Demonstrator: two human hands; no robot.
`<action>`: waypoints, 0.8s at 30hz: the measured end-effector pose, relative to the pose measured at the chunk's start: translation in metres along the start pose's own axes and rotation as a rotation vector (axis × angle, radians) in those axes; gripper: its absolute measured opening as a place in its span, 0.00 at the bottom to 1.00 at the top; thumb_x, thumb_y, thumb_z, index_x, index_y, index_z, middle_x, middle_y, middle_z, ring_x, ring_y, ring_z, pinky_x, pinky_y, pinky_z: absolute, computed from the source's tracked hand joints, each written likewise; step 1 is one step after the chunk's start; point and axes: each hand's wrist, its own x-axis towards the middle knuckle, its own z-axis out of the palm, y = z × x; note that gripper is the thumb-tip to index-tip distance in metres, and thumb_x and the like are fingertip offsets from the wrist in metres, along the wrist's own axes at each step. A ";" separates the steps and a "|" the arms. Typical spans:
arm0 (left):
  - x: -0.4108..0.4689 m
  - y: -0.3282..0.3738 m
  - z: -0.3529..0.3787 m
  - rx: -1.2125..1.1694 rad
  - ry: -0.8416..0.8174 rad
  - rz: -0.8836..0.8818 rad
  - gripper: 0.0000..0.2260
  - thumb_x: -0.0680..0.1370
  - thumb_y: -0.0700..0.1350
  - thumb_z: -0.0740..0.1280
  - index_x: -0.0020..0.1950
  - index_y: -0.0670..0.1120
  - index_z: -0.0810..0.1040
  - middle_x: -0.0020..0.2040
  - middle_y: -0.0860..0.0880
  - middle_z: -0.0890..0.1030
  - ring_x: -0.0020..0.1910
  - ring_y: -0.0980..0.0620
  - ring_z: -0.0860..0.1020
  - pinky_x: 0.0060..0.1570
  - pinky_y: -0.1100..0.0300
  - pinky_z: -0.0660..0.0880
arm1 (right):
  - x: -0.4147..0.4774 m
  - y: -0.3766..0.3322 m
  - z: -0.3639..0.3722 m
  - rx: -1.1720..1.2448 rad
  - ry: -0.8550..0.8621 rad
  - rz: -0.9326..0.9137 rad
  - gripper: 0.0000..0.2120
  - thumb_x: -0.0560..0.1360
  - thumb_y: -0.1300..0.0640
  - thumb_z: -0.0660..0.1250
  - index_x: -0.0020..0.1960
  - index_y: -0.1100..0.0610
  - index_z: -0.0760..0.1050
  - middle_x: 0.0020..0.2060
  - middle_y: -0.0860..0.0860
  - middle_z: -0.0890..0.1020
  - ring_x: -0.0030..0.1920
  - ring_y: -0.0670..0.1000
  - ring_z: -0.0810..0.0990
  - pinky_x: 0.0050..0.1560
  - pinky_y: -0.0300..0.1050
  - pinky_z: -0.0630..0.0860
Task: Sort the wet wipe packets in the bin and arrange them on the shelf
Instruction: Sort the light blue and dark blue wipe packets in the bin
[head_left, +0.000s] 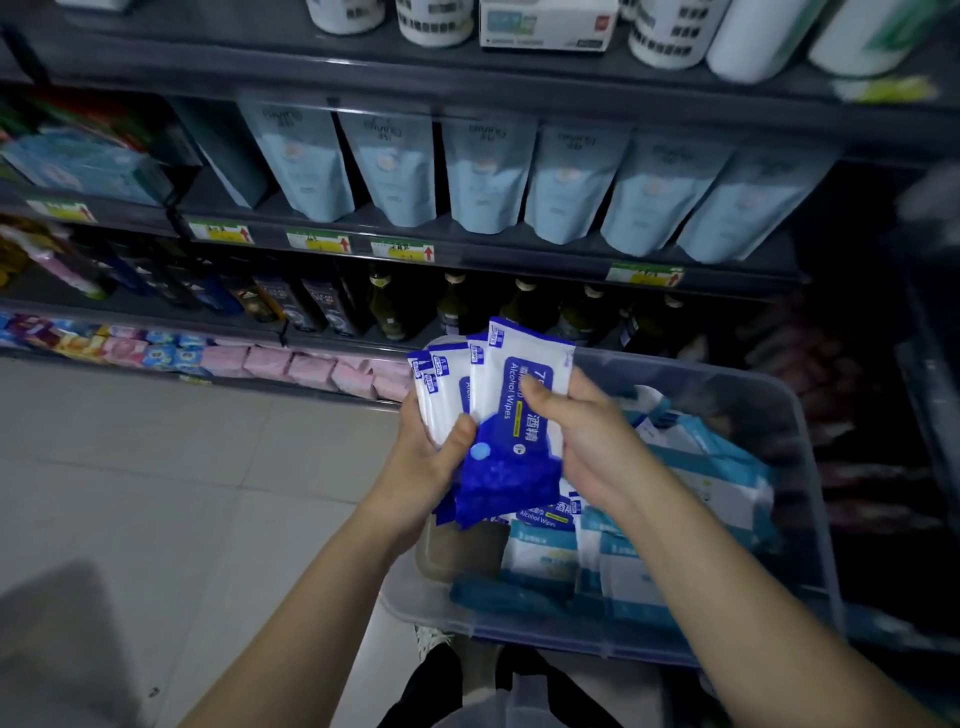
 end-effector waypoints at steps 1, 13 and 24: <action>-0.001 -0.001 0.000 -0.006 0.004 -0.002 0.31 0.69 0.56 0.62 0.70 0.51 0.59 0.60 0.49 0.76 0.53 0.54 0.80 0.45 0.61 0.80 | 0.000 0.002 0.004 -0.014 0.001 0.009 0.14 0.74 0.56 0.68 0.59 0.52 0.72 0.50 0.53 0.83 0.49 0.54 0.83 0.53 0.57 0.79; 0.001 0.008 -0.024 -0.078 0.114 0.015 0.32 0.62 0.42 0.79 0.62 0.50 0.69 0.54 0.46 0.82 0.49 0.47 0.83 0.42 0.56 0.80 | 0.015 0.002 0.020 -0.275 -0.162 -0.025 0.18 0.75 0.52 0.65 0.64 0.50 0.69 0.57 0.51 0.80 0.56 0.52 0.80 0.57 0.54 0.77; -0.007 0.009 -0.064 -0.195 0.274 -0.006 0.31 0.65 0.46 0.76 0.65 0.47 0.69 0.54 0.47 0.82 0.47 0.49 0.83 0.37 0.59 0.80 | 0.030 0.089 -0.044 -1.834 -0.053 -0.237 0.26 0.76 0.57 0.64 0.72 0.54 0.61 0.67 0.52 0.68 0.66 0.53 0.65 0.65 0.44 0.62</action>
